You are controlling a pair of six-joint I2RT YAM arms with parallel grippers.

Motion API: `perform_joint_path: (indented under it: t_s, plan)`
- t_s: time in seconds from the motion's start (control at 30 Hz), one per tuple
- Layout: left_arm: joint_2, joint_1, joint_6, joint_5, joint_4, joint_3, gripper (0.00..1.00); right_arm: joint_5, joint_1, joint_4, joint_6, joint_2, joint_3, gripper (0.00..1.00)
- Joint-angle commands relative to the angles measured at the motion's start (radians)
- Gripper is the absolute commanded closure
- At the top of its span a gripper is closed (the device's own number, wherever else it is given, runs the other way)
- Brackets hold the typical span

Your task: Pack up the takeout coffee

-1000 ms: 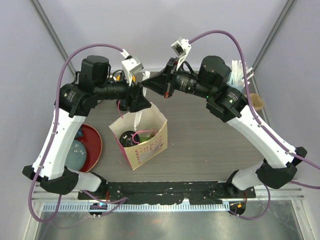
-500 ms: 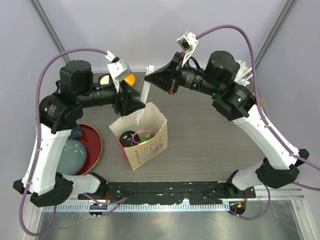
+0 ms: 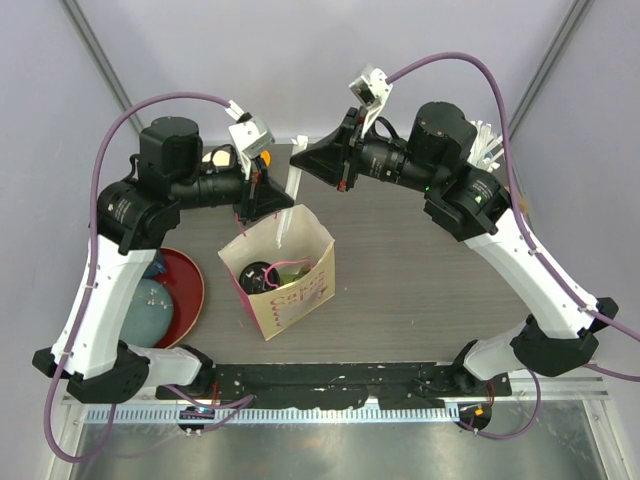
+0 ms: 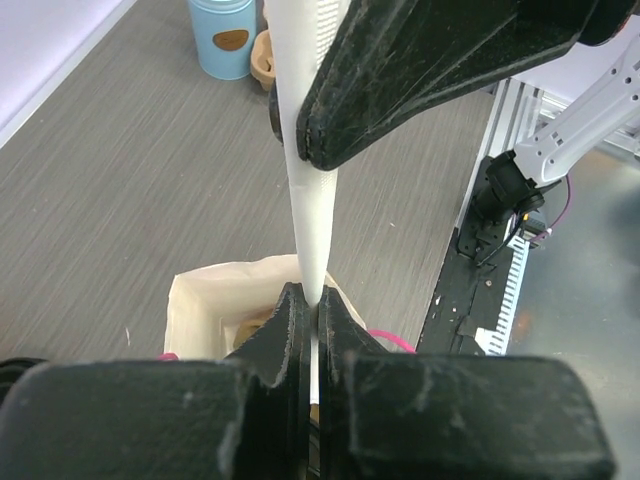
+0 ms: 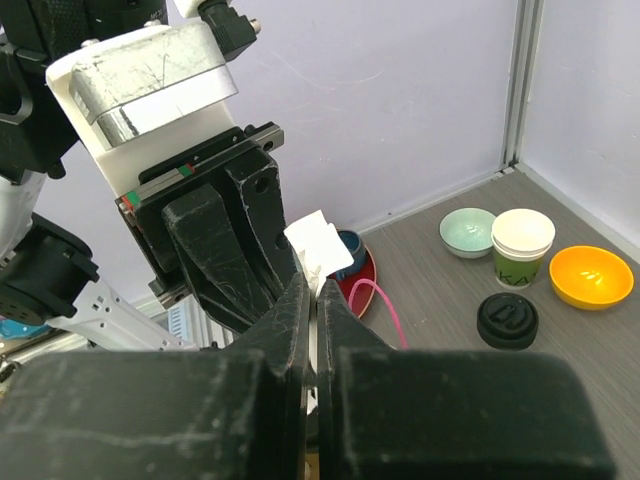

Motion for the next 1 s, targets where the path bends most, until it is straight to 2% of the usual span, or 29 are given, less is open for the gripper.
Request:
perform_joint_path:
  t_s: [0.0, 0.13, 0.2, 0.3, 0.43, 0.67, 0.97]
  plan:
    - [-0.023, 0.004, 0.004, -0.02, 0.04, 0.021, 1.0, -0.027, -0.008, -0.018, -0.056, -0.021, -0.007, 0.99]
    - [-0.026, 0.006, -0.003, -0.046, 0.018, 0.068, 1.0, -0.14, -0.086, -0.024, -0.07, -0.044, -0.066, 0.99]
    - [-0.026, 0.004, -0.002, -0.058, 0.012, 0.094, 1.0, -0.251, -0.158, -0.024, -0.059, -0.045, -0.092, 0.99]
    - [-0.028, 0.006, 0.015, -0.077, -0.008, 0.116, 1.0, -0.328, -0.256, -0.012, -0.027, -0.053, -0.124, 0.99]
    - [-0.031, 0.006, 0.066, -0.111, -0.031, 0.107, 1.0, -0.345, -0.319, 0.014, -0.011, -0.062, -0.139, 0.99]
    - [-0.036, 0.006, 0.083, -0.141, -0.017, 0.012, 1.0, -0.351, -0.338, 0.066, 0.033, -0.059, -0.116, 0.99]
    - [-0.046, 0.006, -0.063, -0.157, 0.244, -0.237, 1.0, -0.309, -0.358, 0.12, 0.079, -0.1, -0.118, 0.99]
